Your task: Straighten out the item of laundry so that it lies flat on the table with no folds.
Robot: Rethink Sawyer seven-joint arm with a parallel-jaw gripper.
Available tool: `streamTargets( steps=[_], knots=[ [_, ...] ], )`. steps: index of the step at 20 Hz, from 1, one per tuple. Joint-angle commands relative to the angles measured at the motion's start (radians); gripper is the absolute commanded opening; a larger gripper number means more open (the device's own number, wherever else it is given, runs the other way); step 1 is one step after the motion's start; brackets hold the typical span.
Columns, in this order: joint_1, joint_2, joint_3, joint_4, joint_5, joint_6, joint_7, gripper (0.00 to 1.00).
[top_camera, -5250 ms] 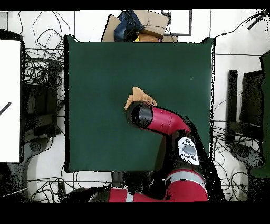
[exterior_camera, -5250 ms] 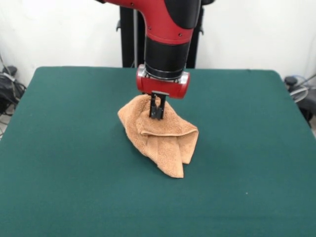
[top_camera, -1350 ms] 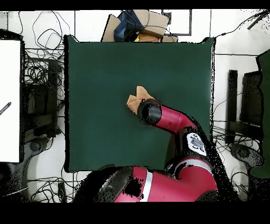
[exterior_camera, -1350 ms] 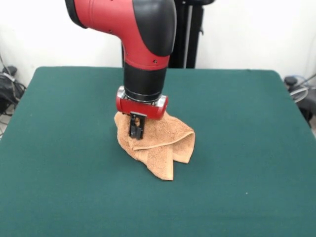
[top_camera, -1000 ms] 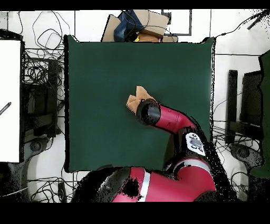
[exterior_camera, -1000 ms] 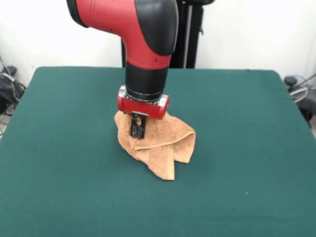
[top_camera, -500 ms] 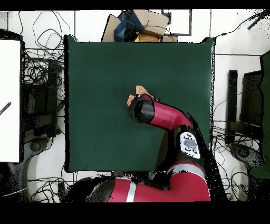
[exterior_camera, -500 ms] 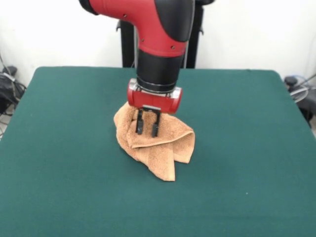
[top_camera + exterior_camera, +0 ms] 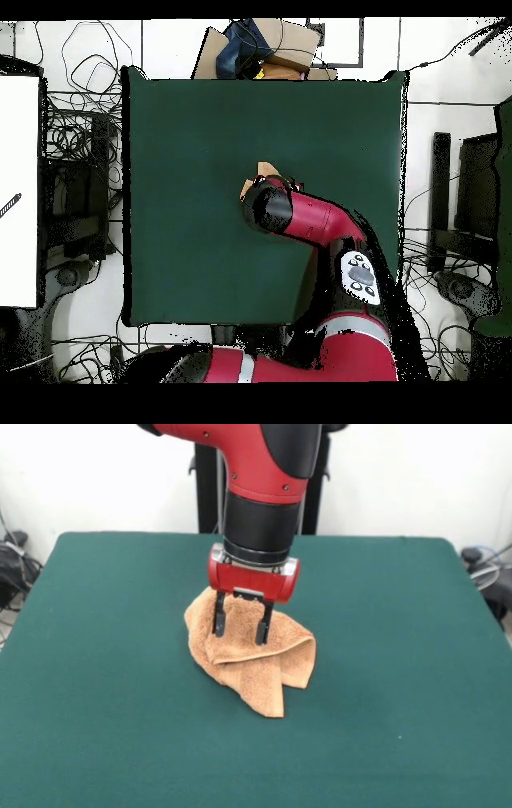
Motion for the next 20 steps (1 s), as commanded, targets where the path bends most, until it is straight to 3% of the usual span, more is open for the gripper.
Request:
streamTargets(
  steps=[1,20],
  knots=[
    [0.003,-0.002,0.071,0.076,0.023,0.053,0.177,1.0],
    [-0.009,-0.004,0.081,0.072,0.006,0.092,0.134,1.0]
  ],
)
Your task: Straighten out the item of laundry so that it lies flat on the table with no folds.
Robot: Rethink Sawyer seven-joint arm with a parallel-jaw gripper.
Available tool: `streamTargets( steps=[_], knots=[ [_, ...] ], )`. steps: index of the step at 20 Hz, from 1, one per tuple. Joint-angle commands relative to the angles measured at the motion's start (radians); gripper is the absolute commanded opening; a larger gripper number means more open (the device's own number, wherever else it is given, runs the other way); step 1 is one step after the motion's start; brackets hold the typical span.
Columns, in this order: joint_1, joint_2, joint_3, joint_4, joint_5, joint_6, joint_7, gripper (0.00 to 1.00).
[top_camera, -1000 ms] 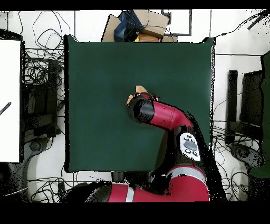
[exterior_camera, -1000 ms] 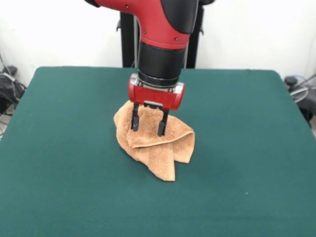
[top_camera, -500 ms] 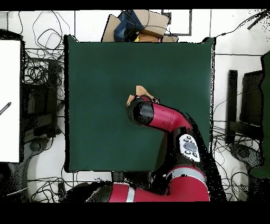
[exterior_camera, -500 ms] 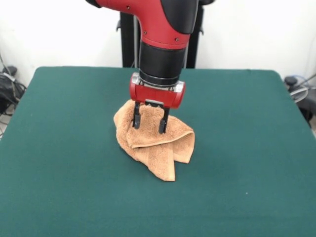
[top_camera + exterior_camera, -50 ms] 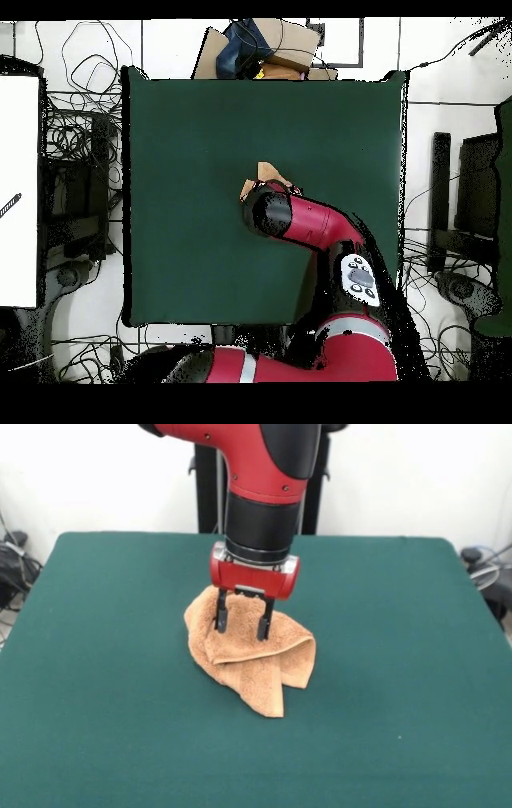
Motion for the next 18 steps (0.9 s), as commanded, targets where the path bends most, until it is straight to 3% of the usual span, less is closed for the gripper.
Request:
streamTargets(
  steps=[1,9,18],
  knots=[
    [-0.006,-0.009,0.079,0.054,0.007,0.098,0.133,1.0],
    [0.01,-0.048,0.075,0.045,0.032,0.143,0.152,1.0],
    [0.039,-0.008,0.057,-0.079,0.051,0.22,0.163,1.0]
  ],
)
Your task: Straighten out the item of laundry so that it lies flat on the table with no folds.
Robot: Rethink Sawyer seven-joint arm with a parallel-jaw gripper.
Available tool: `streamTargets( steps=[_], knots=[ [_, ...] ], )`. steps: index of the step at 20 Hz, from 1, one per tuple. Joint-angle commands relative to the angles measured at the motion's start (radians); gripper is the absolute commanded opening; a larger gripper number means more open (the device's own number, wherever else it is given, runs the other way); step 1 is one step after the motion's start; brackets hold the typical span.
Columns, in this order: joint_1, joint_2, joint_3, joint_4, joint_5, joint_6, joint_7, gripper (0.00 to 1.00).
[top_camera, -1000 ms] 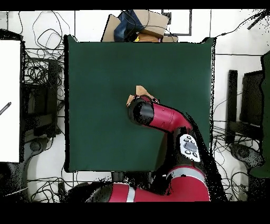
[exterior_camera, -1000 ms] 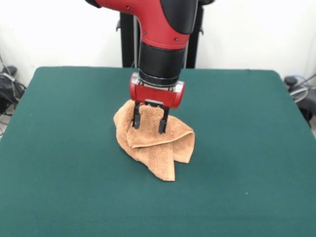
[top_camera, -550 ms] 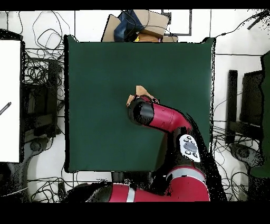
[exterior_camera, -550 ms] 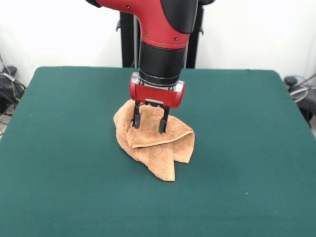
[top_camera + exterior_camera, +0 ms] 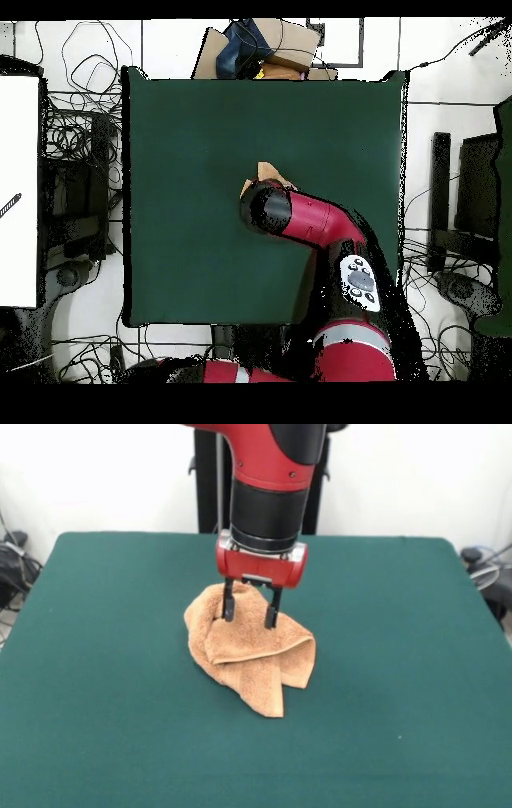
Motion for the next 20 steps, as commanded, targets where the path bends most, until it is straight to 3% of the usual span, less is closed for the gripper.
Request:
streamTargets(
  steps=[1,9,20],
  knots=[
    [0.028,0.028,0.056,-0.079,0.045,0.131,0.162,1.0],
    [0.025,0.066,0.053,-0.152,0.05,0.178,0.165,1.0],
    [-0.029,0.038,0.077,-0.128,0.036,0.18,0.123,1.0]
  ],
)
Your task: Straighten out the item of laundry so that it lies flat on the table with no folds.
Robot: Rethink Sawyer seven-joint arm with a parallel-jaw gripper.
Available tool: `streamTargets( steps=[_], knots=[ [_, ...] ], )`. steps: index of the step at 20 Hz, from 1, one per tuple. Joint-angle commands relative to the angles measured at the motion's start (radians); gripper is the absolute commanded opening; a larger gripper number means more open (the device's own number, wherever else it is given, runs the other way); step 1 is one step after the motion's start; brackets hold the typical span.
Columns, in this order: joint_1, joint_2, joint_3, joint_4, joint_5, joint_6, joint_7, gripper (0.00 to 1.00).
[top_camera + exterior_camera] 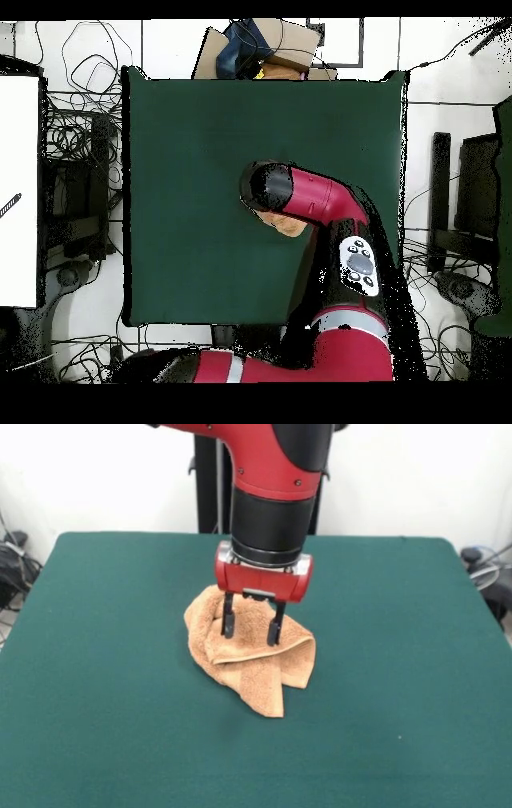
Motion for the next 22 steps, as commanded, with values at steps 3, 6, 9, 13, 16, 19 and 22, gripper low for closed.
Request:
streamTargets(
  steps=[3,6,9,13,16,19,22],
  knots=[
    [-0.06,0.004,0.084,0.022,0.027,0.078,0.117,1.0],
    [-0.073,-0.003,0.085,0.034,0.023,0.072,0.116,1.0],
    [-0.08,-0.01,0.087,0.057,0.015,0.054,0.118,1.0],
    [-0.076,-0.022,0.083,0.087,0.008,0.028,0.131,1.0],
    [-0.069,-0.023,0.081,0.106,0.006,0.005,0.145,1.0],
    [-0.066,-0.022,0.084,0.131,0.002,-0.034,0.157,1.0],
    [-0.051,-0.032,0.076,0.165,-0.005,-0.063,0.173,1.0]
  ],
)
